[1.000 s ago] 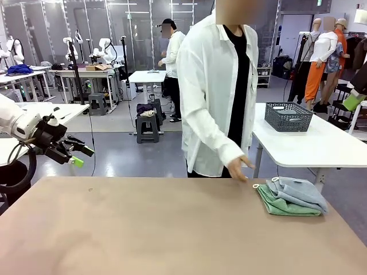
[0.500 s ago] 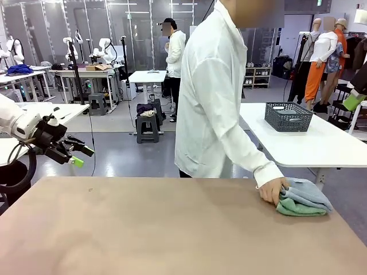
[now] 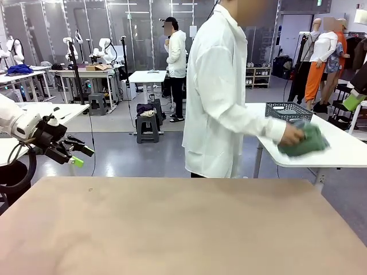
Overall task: Fold the towels and place them in the basket.
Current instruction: Stack the folded Towel with hook on the right side of the table.
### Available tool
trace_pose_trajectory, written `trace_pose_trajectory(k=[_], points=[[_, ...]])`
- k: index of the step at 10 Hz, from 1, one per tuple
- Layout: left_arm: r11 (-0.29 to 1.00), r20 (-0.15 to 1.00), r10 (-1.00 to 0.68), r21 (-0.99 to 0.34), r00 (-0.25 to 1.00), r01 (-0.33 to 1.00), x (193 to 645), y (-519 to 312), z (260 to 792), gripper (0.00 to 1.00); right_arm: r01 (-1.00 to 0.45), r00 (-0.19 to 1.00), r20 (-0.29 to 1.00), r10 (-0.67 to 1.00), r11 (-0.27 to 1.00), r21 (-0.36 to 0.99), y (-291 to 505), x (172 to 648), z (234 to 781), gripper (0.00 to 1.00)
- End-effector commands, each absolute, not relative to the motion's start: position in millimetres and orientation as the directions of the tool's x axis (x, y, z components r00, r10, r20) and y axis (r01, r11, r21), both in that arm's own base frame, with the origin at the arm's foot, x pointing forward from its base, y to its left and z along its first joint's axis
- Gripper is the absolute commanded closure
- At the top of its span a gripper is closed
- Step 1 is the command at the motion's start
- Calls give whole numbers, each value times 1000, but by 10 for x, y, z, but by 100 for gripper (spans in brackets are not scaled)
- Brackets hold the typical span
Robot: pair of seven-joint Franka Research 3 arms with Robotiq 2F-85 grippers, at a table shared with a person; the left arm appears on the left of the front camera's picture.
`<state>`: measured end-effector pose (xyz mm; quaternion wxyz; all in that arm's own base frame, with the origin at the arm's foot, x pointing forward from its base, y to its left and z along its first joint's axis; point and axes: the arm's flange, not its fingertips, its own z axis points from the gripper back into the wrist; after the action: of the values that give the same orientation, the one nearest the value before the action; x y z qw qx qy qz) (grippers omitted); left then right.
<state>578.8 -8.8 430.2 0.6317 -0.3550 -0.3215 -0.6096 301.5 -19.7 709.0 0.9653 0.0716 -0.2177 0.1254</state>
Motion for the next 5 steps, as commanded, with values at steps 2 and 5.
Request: trace_pose_trajectory(k=[2,5], points=[[4,840,-541,-57,50,998,5762,-97,4307,0,-259,883,424,201,962,84,-196,3015,7116,11],[4,840,-541,-57,50,998,5762,-97,4307,0,-259,883,424,201,962,84,-196,3015,7116,11]])
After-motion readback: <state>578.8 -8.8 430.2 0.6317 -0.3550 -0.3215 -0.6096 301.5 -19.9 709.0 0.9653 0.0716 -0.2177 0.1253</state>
